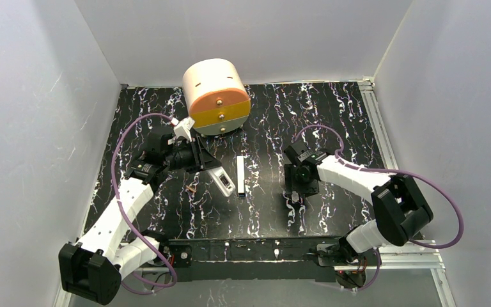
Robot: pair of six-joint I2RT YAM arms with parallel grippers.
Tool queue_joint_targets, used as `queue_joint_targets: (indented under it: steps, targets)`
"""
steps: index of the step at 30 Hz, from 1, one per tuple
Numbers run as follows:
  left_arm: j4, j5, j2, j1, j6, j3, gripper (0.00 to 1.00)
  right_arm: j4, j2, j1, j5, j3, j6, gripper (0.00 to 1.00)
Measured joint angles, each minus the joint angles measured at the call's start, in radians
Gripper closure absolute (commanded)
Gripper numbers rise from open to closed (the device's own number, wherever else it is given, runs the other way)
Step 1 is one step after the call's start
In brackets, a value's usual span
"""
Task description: Load the batteries into the remote control
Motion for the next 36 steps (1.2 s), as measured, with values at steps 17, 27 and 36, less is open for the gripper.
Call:
queue_joint_targets:
  steps: [17,27,36]
  targets:
    - [0.004,0.0,0.0,0.0,-0.004,0.0,1.0,0.024,0.074,0.031,-0.006,-0.01,-0.007,0.45]
    - [0.01,0.002,0.01,0.0,-0.005,-0.004,1.0,0.022,0.098,0.061,0.019,0.011,-0.005,0.7]
    - [0.051,0.041,0.031,0.0,-0.013,-0.05,1.0,0.027,0.095,0.074,0.024,0.013,-0.001,0.77]
